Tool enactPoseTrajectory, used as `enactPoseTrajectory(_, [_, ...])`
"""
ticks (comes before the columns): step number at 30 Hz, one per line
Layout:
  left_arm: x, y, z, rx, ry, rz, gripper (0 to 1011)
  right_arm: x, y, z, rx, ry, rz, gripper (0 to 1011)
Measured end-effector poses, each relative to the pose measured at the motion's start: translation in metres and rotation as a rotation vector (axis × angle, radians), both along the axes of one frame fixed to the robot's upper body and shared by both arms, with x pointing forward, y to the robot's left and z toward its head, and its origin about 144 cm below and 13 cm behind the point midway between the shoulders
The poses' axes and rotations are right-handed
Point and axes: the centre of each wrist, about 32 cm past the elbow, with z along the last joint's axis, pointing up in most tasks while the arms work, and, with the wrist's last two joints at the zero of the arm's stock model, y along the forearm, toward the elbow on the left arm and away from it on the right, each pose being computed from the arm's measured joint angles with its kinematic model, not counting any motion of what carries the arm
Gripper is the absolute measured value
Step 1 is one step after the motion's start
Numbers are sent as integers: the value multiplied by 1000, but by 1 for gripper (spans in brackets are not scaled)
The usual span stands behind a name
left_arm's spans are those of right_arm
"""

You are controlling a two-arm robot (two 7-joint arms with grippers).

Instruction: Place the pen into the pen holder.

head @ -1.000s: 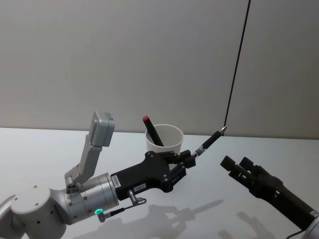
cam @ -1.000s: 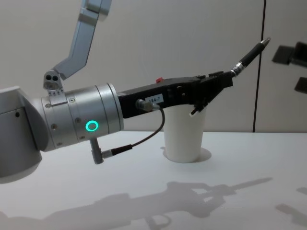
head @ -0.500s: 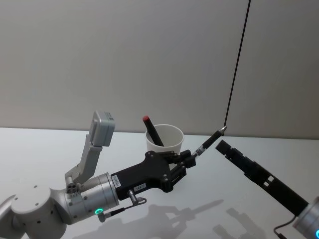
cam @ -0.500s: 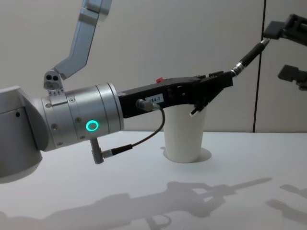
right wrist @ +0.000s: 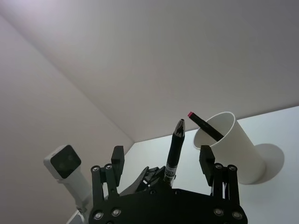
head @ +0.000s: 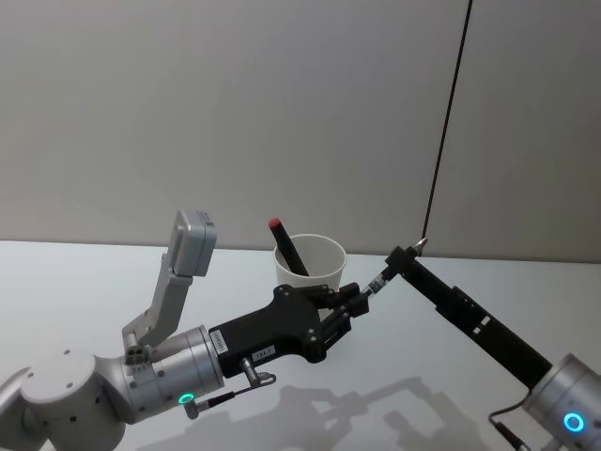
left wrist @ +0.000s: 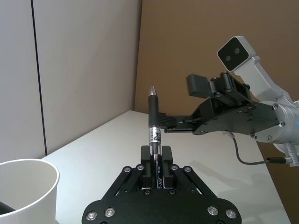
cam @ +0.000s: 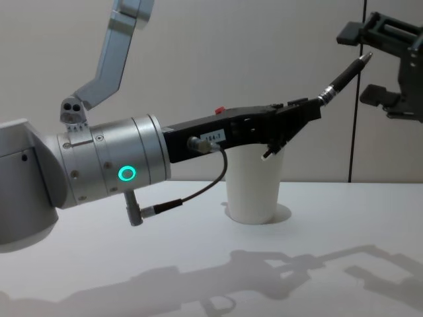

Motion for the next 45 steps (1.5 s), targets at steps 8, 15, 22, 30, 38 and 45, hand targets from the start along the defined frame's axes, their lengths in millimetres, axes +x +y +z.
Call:
enactPoseTrajectory(8, [0,0,0,0,0,0,144,4,10,1,-1,2,-33,1001])
enactPoseTrajectory(15, [0,0,0,0,0,0,144,7,16,1,-7,6,-56,1001])
enactPoseTrajectory(22, [0,0,0,0,0,0,144,9,20,0,-14,11,-64,1001])
enactPoseTrajectory(30, [0,0,0,0,0,0,144,10,23,-1,-20,14,-62,993])
enactPoseTrajectory(38, [0,0,0,0,0,0,144,11,24,-1,-23,14,-62,809])
enactPoseTrajectory(45, [0,0,0,0,0,0,144,12,24,-1,-25,15,-62,616])
